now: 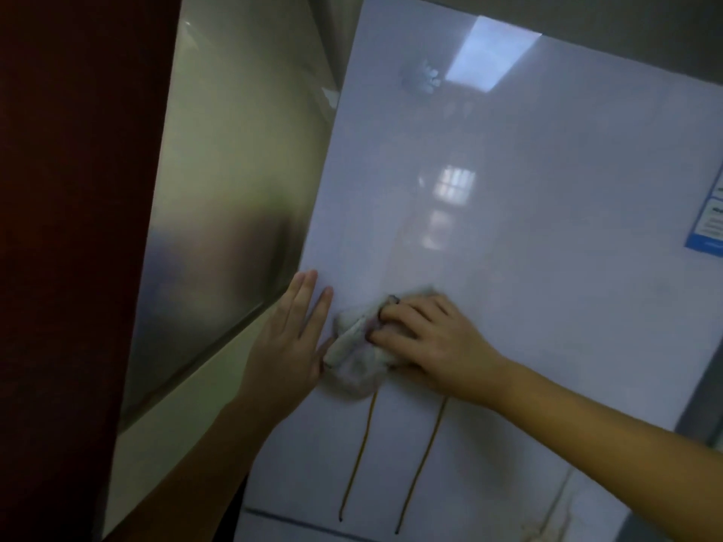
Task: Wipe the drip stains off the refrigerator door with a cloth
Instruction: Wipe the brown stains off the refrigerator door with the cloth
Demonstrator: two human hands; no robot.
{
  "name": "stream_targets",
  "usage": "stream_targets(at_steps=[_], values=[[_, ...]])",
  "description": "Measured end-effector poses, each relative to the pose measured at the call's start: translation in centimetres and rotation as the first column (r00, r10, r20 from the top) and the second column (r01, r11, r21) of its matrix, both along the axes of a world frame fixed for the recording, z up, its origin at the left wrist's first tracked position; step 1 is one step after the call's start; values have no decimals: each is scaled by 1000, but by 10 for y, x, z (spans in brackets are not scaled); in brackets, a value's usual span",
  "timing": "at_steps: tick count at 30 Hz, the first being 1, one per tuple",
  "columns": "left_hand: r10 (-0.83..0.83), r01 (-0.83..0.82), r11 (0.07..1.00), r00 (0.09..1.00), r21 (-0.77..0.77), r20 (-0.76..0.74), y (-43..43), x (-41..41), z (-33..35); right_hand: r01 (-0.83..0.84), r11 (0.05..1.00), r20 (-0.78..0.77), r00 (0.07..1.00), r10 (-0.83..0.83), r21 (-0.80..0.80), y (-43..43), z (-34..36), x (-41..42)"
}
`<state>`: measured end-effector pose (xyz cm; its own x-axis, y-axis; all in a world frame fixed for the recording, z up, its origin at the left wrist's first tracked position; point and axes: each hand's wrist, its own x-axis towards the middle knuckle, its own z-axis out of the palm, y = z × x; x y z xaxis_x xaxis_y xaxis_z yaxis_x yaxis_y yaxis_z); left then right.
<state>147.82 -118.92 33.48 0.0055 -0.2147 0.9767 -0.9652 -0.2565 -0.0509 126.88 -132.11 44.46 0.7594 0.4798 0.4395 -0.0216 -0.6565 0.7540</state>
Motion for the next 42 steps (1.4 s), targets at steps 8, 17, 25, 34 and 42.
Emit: stream_targets(at_steps=[8,17,25,34,42], values=[[5,-5,1000,1000,-11,-25,-3,-3,-1,14,983,331,941,-75,183,0,6,-1],[-1,2,1000,997,6,-72,-5,-6,-3,5,942,441,883,-162,335,-3,-5,-16],[-35,37,999,994,13,-105,-3,-8,-4,29,957,154,985,-76,289,-3,-102,-24],[-21,25,999,995,44,-94,0,-8,-6,42,904,263,950,-167,425,8,-139,-20],[-18,24,997,997,72,-82,-1,-7,-11,19,872,383,893,-234,489,4,-107,-23]])
